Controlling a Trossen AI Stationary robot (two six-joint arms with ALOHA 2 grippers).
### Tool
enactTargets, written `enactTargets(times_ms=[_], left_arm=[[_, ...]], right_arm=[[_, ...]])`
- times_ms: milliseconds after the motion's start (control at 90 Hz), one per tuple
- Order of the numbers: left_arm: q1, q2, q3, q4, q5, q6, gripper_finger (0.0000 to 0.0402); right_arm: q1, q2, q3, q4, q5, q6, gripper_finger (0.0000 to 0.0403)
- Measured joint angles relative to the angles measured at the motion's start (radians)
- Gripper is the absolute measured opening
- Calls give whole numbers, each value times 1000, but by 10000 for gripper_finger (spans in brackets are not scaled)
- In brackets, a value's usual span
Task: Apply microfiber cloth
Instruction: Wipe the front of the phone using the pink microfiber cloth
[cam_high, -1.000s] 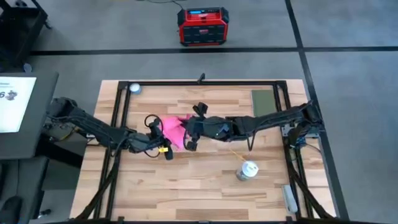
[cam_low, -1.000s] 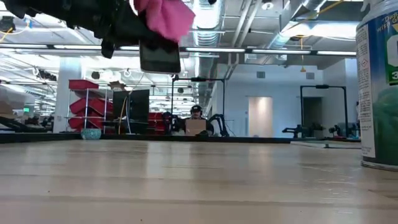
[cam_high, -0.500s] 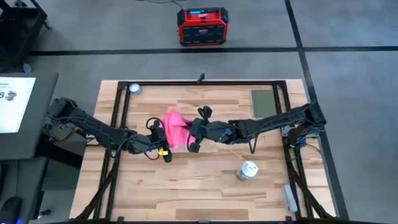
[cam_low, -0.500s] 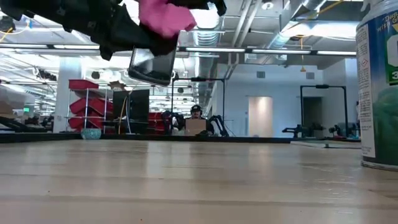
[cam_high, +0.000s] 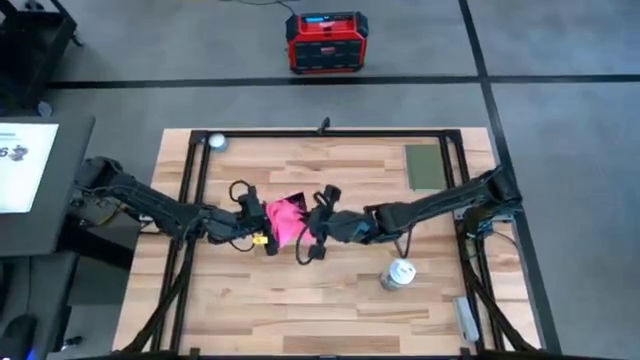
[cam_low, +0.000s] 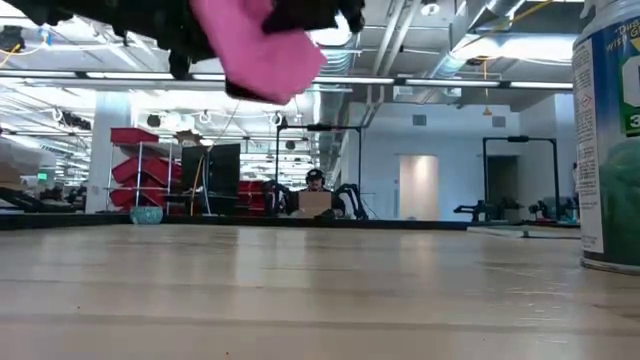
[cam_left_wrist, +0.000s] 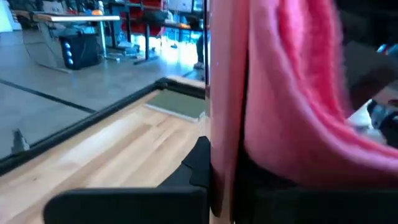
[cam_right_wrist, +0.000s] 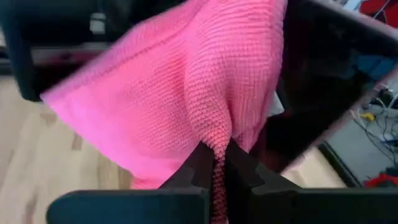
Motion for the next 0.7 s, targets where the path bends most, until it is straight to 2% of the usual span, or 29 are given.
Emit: enactTargets(times_ms=[700], left_arm=[[-3, -27, -2, 48, 4, 54, 2]], right_arm=[[-22, 48, 4, -46, -40, 83, 0]])
